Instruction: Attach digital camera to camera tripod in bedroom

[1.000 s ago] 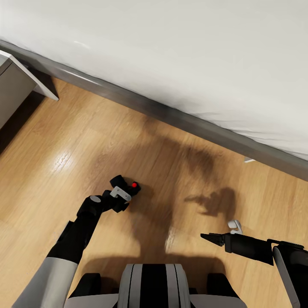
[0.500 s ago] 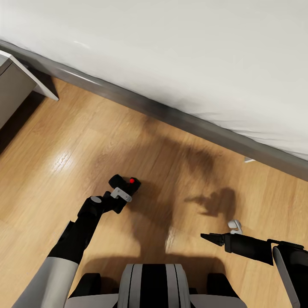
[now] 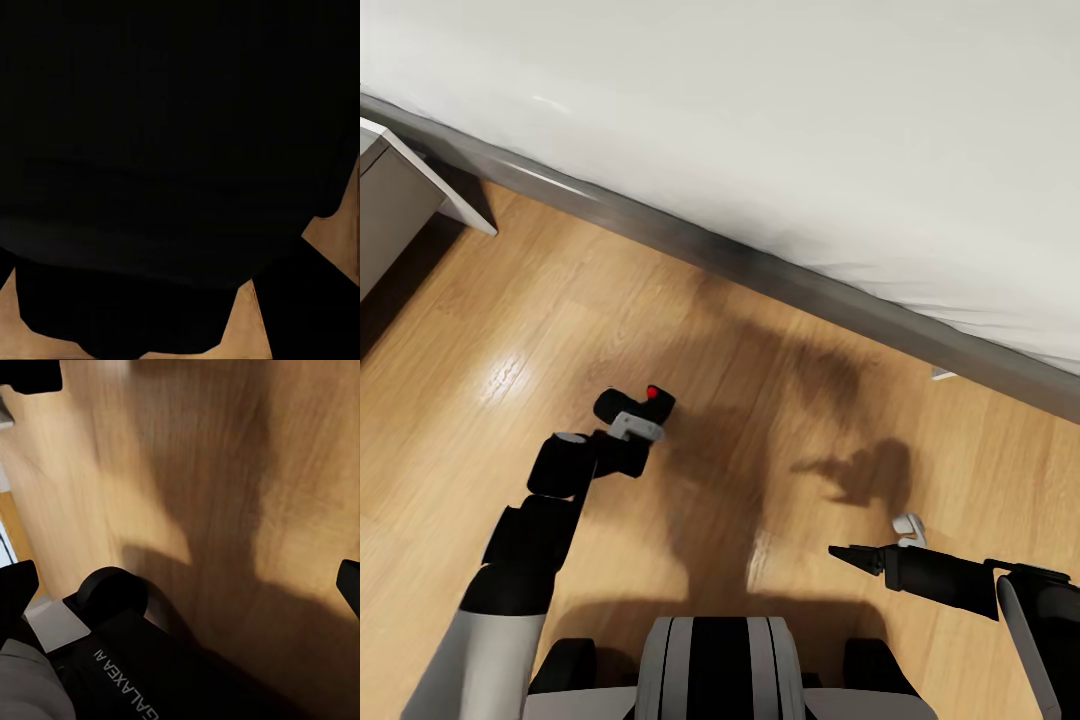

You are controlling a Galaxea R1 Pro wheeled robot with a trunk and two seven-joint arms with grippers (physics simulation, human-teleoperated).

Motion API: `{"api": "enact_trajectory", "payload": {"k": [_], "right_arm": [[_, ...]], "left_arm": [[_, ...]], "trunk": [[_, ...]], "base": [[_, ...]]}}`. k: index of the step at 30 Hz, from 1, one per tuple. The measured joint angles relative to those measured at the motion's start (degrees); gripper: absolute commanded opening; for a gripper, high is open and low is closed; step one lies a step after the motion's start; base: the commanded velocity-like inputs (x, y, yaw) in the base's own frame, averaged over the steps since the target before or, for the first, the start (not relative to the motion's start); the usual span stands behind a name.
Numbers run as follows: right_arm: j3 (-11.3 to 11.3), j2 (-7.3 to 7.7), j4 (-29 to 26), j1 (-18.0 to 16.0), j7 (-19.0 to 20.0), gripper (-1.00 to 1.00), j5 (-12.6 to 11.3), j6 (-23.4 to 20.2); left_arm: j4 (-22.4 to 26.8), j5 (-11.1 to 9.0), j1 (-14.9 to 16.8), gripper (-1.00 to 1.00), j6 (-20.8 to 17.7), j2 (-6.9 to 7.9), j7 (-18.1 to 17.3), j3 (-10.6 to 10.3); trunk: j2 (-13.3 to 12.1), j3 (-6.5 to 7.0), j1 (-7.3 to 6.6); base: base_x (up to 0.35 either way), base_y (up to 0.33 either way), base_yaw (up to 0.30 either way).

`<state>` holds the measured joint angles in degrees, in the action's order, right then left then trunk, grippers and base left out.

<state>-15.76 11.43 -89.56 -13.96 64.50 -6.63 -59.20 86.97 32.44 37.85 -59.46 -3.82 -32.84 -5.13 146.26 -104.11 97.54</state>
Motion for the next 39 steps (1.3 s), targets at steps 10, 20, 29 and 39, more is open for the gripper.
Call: {"api": "enact_trajectory", "payload": {"k": [10,20,29,39], "right_arm": [[0.0,0.06,0.0,0.0,0.0,1.00,0.0,0.0],[0.0,0.07,0.0,0.0,-0.1,1.00,0.0,0.0],[0.0,0.07,-0.1,0.0,0.2,1.00,-0.1,0.0],[0.1,-0.01,-0.1,0.0,0.0,1.00,0.0,0.0]], "left_arm": [[0.3,-1.0,0.0,-1.00,-0.2,-3.51,0.1,10.6],[0.1,-1.6,-0.2,-1.00,-0.3,-4.11,0.1,11.4],[-0.2,-2.5,-0.6,-1.00,0.1,-6.11,0.1,12.3],[-0.3,-10.0,-0.7,-1.00,0.4,-6.11,0.1,17.7]], "trunk": [[0.0,0.00,0.00],[0.0,0.00,0.00],[0.0,0.00,0.00],[0.0,0.44,-0.05]], "base": [[0.000,0.000,0.000],[0.000,0.000,0.000],[0.000,0.000,0.000],[0.000,0.000,0.000]]}}
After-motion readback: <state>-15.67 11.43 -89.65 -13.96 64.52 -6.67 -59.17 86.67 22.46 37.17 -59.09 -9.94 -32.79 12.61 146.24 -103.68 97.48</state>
